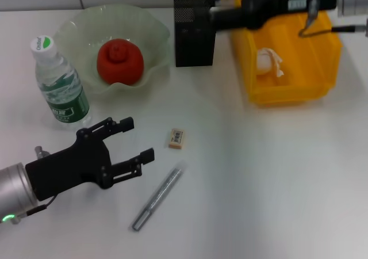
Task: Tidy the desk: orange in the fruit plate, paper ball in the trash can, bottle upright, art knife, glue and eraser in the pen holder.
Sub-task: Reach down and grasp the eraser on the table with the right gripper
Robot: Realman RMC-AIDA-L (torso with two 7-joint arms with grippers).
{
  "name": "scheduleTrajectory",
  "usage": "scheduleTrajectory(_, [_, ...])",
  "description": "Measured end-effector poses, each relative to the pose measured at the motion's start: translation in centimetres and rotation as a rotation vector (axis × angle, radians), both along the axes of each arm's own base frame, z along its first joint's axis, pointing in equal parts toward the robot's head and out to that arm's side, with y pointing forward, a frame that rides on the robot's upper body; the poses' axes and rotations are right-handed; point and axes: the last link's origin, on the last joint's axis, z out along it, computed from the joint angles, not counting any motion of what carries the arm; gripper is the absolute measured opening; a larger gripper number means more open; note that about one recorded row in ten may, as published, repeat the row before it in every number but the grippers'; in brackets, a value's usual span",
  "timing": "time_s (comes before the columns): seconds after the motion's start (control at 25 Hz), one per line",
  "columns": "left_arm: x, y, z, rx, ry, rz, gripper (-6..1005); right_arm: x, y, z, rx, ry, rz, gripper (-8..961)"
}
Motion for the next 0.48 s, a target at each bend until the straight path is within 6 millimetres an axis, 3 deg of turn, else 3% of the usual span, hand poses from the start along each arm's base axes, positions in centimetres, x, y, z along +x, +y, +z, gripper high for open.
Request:
scheduleTrajectory(0.24, [-1.2,-1.3,1.2,0.001,0.057,-0.041,813,-0.1,-0.8,-3.6,-0.14,-0.211,0.029,679])
scheduleTrajectory(0.48, [-1.9,-1.5,1.9,-0.013,0.094,-0.043,812,-0.6,-0.2,-7.5,-0.204,-0.388,-0.012,679])
